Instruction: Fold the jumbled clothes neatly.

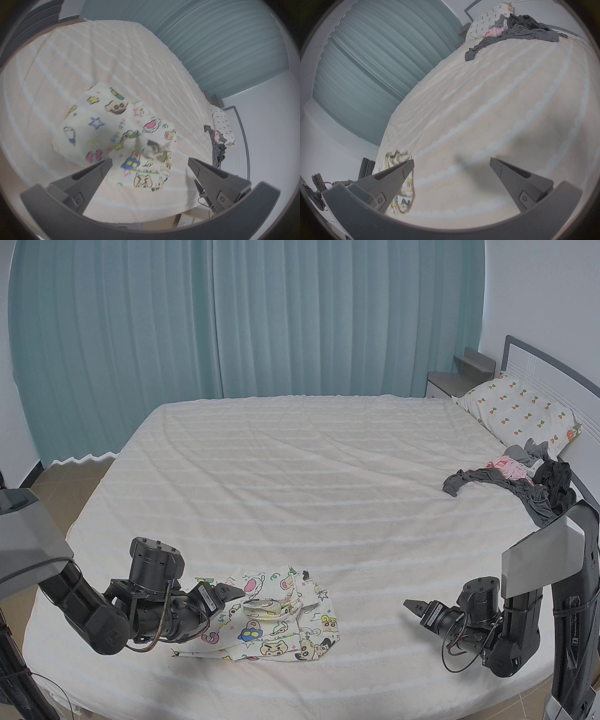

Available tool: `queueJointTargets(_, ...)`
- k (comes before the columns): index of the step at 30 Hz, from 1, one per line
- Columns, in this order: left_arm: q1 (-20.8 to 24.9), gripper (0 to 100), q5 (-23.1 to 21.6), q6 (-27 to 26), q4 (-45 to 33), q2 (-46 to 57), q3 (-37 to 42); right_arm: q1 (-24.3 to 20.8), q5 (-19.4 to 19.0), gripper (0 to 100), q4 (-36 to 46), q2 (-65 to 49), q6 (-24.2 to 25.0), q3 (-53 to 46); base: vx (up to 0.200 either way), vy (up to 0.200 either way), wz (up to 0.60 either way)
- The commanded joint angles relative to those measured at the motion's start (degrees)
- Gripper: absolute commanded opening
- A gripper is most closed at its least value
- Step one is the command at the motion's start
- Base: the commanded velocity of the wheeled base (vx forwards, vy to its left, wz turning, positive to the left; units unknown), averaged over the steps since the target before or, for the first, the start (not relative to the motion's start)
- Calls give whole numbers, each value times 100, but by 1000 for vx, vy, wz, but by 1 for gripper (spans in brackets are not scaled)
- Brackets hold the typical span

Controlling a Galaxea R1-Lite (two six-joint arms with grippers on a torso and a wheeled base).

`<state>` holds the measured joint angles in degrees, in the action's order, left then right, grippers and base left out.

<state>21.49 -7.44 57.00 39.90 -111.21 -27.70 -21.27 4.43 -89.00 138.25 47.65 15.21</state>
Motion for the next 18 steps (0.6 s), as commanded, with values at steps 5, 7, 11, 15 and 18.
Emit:
queueJointTargets(5,-629,100,-548,-5,35,82,80,-44,6,100,-73,70,-10,-1,0,160,0)
queueJointTargets(7,-734,100,-636,-5,44,91,80,-44,6,100,-73,61,-10,-1,0,200,0)
queueJointTargets(11,-787,100,-663,-14,44,65,71,-44,15,100,-73,61,-10,8,0,200,0)
queueJointTargets(15,-936,100,-698,-14,71,38,45,-61,76,100,-73,-9,-19,17,0,200,0)
queueJointTargets(18,-945,100,-698,-14,194,3,71,-184,173,100,-73,-106,-28,17,0,200,0)
